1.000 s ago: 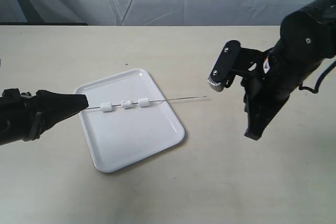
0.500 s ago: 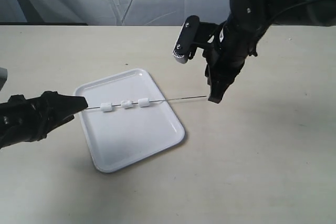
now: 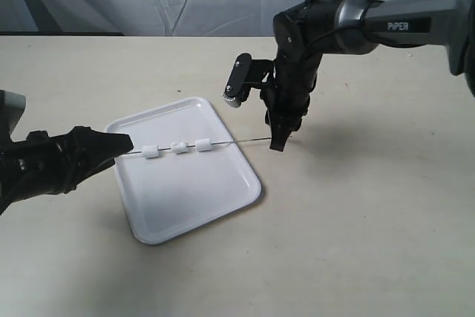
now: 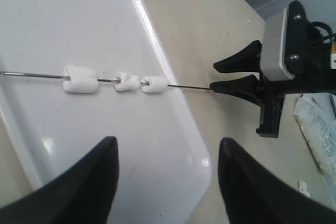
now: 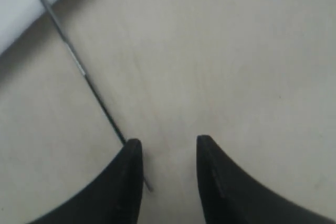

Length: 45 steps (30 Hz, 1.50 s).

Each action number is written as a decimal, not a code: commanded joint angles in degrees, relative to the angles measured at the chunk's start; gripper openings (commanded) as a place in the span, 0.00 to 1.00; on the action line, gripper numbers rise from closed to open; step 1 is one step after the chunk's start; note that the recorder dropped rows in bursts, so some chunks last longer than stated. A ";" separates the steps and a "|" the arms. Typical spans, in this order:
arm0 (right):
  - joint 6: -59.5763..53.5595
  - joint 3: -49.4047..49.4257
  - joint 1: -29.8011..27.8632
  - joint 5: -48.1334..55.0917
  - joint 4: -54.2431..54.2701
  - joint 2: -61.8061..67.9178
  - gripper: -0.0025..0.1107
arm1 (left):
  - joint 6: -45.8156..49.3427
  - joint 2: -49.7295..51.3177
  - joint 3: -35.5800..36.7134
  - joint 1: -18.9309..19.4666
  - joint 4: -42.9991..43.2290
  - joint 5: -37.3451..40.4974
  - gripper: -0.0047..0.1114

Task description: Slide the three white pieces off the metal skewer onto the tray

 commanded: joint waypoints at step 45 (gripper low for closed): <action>-9.83 -3.84 0.17 8.27 11.19 2.22 0.30 | 2.17 0.19 -0.22 -0.19 2.15 -5.21 0.51</action>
